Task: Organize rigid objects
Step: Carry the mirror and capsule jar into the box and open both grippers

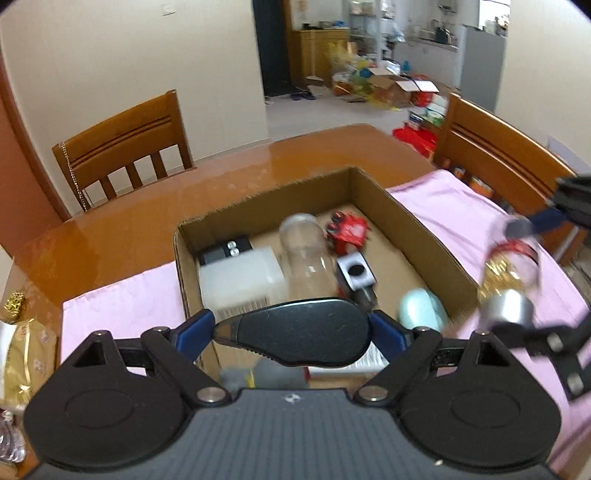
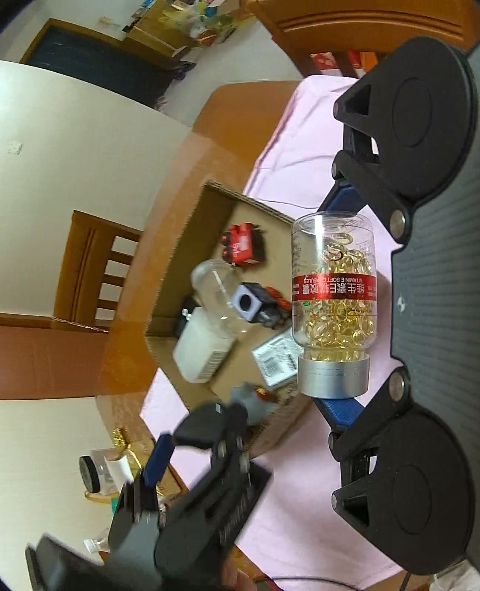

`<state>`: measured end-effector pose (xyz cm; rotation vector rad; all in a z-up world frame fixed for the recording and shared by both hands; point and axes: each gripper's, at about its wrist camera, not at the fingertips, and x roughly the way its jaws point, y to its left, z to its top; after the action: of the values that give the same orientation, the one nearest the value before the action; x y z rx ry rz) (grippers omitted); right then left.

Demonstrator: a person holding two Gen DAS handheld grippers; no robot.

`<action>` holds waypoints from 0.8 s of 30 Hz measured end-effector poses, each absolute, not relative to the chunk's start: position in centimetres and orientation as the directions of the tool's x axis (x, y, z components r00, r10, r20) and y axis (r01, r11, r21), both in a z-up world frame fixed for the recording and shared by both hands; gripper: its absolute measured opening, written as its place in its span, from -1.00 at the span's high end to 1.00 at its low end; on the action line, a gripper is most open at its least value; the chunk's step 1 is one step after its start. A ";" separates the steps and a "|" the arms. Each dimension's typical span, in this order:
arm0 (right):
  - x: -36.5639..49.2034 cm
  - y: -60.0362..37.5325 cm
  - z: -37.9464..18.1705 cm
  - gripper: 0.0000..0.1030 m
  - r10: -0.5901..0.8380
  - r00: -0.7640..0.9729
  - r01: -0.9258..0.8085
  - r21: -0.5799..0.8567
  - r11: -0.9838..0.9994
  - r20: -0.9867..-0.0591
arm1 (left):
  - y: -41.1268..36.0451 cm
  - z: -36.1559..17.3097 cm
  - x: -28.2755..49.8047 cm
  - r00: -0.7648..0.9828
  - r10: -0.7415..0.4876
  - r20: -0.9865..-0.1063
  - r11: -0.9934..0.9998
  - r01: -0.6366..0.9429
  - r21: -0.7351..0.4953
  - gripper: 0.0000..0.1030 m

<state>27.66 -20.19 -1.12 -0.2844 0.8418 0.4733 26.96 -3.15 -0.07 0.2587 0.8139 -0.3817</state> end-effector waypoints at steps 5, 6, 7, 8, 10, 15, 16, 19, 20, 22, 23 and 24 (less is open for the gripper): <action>29.0 -20.1 -1.2 -0.87 0.288 0.579 -0.507 -0.061 0.860 -0.763 | -3.2 -1.4 29.0 0.659 -0.194 -0.727 0.927 0.365 0.084 -0.78; 29.2 -20.1 -1.2 -0.87 0.291 0.579 -0.513 -0.062 0.856 -0.762 | -3.1 -1.5 29.0 0.664 -0.185 -0.724 0.929 0.358 0.092 -0.82; 29.3 -20.1 -1.2 -0.87 0.293 0.581 -0.518 -0.068 0.853 -0.759 | -3.1 -1.6 29.0 0.669 -0.170 -0.724 0.933 0.346 0.100 -0.85; 29.6 -20.0 -1.2 -0.87 0.294 0.583 -0.527 -0.077 0.846 -0.757 | -3.0 -1.6 28.8 0.671 -0.163 -0.723 0.936 0.336 0.101 -0.86; 30.2 -19.9 -1.3 -0.87 0.297 0.583 -0.552 -0.100 0.828 -0.757 | -2.5 -1.4 28.1 0.674 -0.166 -0.719 0.941 0.327 0.089 -0.94; 32.2 -19.1 -1.9 -0.87 0.288 0.576 -0.624 -0.184 0.759 -0.765 | -1.5 -0.7 25.6 0.702 -0.142 -0.698 0.960 0.269 0.075 -0.98; 32.7 -18.8 -2.1 -0.87 0.285 0.573 -0.640 -0.202 0.741 -0.769 | -1.5 -0.6 25.2 0.707 -0.134 -0.695 0.963 0.257 0.076 -0.99; 33.9 -18.1 -2.5 -0.87 0.272 0.566 -0.685 -0.260 0.681 -0.778 | -1.0 -0.3 23.9 0.724 -0.103 -0.682 0.974 0.213 0.080 -0.99; 34.2 -17.9 -2.6 -0.87 0.269 0.562 -0.699 -0.275 0.660 -0.782 | -0.8 -0.3 23.5 0.731 -0.095 -0.676 0.978 0.195 0.074 -0.99; 34.8 -17.3 -3.0 -0.87 0.259 0.554 -0.727 -0.308 0.614 -0.791 | -0.3 -0.3 22.7 0.748 -0.088 -0.658 0.985 0.163 0.054 -0.99; 35.1 -17.1 -3.2 -0.87 0.251 0.549 -0.741 -0.326 0.586 -0.797 | -0.1 -0.3 22.3 0.755 -0.088 -0.649 0.986 0.157 0.049 -0.99; 35.3 -16.8 -3.5 -0.87 0.241 0.545 -0.753 -0.343 0.561 -0.803 | 0.0 -0.3 22.0 0.759 -0.081 -0.647 0.987 0.150 0.054 -0.99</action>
<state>35.33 -16.82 -3.45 -0.7545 0.7778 0.6607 22.04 -0.03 -0.30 0.1045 0.6987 -0.1260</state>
